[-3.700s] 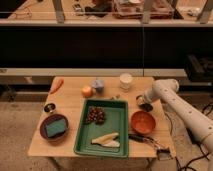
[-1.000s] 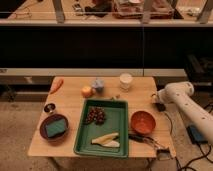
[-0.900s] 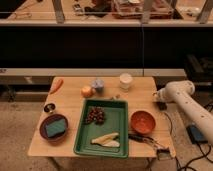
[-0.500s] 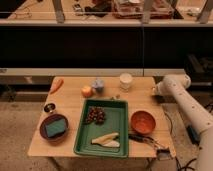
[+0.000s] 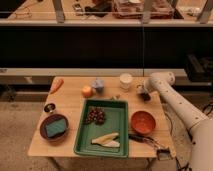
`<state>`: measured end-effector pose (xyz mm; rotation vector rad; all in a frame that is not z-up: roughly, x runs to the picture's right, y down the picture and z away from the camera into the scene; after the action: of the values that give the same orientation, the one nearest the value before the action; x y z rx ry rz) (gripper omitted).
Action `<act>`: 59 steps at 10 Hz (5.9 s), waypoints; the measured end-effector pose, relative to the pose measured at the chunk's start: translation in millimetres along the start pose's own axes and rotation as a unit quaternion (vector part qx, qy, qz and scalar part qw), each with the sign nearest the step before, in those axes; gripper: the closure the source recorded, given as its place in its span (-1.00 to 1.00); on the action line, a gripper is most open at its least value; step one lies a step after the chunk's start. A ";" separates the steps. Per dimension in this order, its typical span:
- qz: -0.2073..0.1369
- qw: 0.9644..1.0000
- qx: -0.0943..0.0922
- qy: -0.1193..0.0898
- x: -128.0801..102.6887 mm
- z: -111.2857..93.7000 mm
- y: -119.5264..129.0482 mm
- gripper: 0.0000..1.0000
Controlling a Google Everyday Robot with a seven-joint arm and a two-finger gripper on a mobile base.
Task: Wipe table surface with eraser
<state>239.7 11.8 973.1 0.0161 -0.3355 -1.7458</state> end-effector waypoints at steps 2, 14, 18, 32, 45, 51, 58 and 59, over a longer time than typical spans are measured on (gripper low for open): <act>-0.024 0.999 0.020 -0.006 -10.7 -1.1 -29.3 1.00; 0.064 0.997 -0.033 -0.006 -62.3 -49.9 99.9 1.00; 0.076 0.996 -0.046 0.020 -5.0 -36.1 111.2 1.00; -0.048 0.997 0.058 -0.020 -52.4 -14.1 -46.1 1.00; -0.020 0.999 -0.015 0.021 -23.8 -50.3 39.1 1.00; -0.011 0.999 0.026 0.021 6.0 -8.1 -21.5 1.00; -0.087 0.994 0.060 -0.028 -61.9 -18.9 -73.0 1.00; -0.088 0.994 0.056 -0.032 -69.4 -23.5 -63.4 1.00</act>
<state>197.8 83.9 923.8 0.0724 -0.4921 -1.9019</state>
